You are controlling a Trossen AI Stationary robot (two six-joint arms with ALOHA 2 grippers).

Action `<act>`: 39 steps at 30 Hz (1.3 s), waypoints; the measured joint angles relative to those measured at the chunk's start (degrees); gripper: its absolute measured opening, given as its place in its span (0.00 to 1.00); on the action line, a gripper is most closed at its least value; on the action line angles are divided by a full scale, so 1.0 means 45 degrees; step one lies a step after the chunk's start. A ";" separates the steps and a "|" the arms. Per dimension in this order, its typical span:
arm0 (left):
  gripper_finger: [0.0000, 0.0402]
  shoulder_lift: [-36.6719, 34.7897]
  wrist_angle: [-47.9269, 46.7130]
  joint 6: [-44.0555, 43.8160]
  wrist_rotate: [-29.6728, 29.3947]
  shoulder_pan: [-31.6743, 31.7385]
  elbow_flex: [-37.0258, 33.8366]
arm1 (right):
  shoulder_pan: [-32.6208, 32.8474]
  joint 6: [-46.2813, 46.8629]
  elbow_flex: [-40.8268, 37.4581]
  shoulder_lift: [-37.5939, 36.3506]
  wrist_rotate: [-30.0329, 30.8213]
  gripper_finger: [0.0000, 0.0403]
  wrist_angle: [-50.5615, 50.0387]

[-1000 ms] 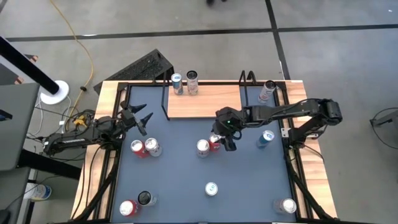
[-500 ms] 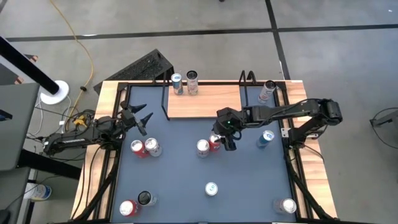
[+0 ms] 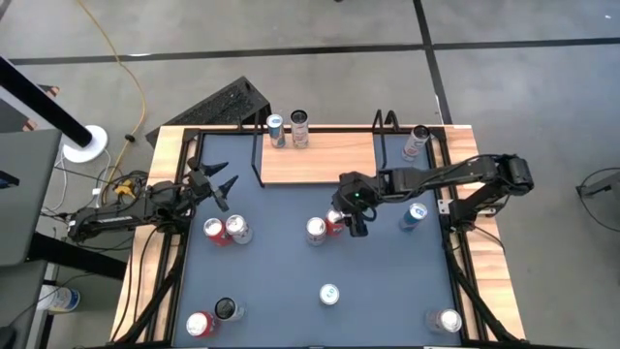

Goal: Place canned beverage on shelf
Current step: Put the top right orange soda can on the shelf

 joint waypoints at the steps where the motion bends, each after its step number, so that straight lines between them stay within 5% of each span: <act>1: 0.60 0.0000 0.0000 0.0058 0.0000 0.0000 0.0000 | 0.0000 -0.0157 0.0000 0.0000 -0.0003 0.67 0.0060; 27: 0.60 0.0000 -0.0004 0.0092 0.0000 0.0000 0.0000 | -0.0083 0.1536 0.0254 0.0000 0.0230 0.68 0.0526; 39: 0.60 0.0000 -0.0003 0.0034 0.0000 0.0000 0.0000 | -0.0024 0.1301 0.1015 -0.0010 0.0409 0.94 -0.0926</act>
